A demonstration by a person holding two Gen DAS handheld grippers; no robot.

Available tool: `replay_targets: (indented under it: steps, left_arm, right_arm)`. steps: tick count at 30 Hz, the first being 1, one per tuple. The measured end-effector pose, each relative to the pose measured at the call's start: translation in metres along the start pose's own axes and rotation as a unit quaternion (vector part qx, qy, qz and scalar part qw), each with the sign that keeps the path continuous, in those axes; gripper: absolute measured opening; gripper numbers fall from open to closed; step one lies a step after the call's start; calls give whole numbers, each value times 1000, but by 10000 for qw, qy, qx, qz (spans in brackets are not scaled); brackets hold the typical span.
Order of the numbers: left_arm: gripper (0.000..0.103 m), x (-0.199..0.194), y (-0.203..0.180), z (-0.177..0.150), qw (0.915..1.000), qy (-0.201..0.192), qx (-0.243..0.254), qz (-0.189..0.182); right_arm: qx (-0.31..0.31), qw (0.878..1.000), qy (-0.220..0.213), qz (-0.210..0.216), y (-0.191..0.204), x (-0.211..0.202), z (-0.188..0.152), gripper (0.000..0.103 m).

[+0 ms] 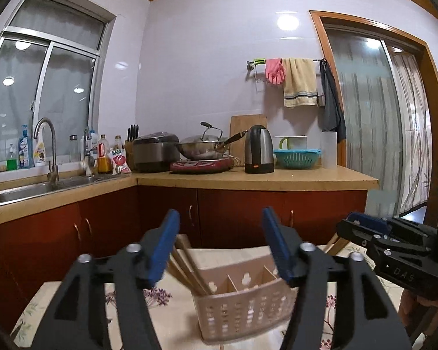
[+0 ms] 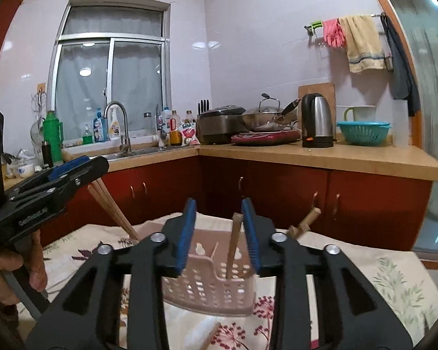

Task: Organize utensils
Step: 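Open both tools and pull them back from the holder, then close the right tool on a loose wooden chopstick on the cloth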

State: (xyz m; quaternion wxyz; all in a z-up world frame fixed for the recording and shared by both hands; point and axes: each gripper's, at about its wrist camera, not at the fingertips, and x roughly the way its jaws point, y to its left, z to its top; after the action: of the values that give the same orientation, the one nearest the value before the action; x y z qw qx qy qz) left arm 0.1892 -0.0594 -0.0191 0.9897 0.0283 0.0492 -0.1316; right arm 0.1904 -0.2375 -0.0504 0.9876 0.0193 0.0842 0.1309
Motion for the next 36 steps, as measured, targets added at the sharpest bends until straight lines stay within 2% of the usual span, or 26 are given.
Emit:
replay_targets:
  steps: [3, 8, 12, 16, 19, 24, 31, 36]
  left_arm:
    - [71, -18, 1, -4, 10000, 74, -50, 38]
    - [72, -48, -3, -21, 9993, 370, -12, 105]
    - [72, -72, -7, -46, 9976, 654, 44, 221]
    - [72, -88, -4, -79, 9930, 1129, -148, 306]
    - [72, -100, -2, -105, 9881, 1449, -326, 409]
    - [72, -114, -2, -134, 9822, 1761, -402, 519]
    - [72, -124, -2, -159, 9759, 2053, -432, 601]
    - [70, -122, -9, -171, 9724, 2247, -399, 492]
  right_arm:
    - [-32, 9999, -29, -91, 8, -23, -3, 51]
    - [-119, 9997, 170, -161, 22, -55, -22, 54]
    - [-110, 9983, 547, -135, 36, -77, -58, 54]
    - [-36, 9946, 1037, -85, 50, -92, -103, 52]
    - [-66, 9917, 1280, -37, 61, -98, -129, 43]
    - [-118, 9851, 1711, 88, 76, -100, -167, 40]
    - [-199, 9732, 2290, 104, 81, -86, -193, 34]
    - [-262, 9682, 2487, -22, 76, -85, -197, 10]
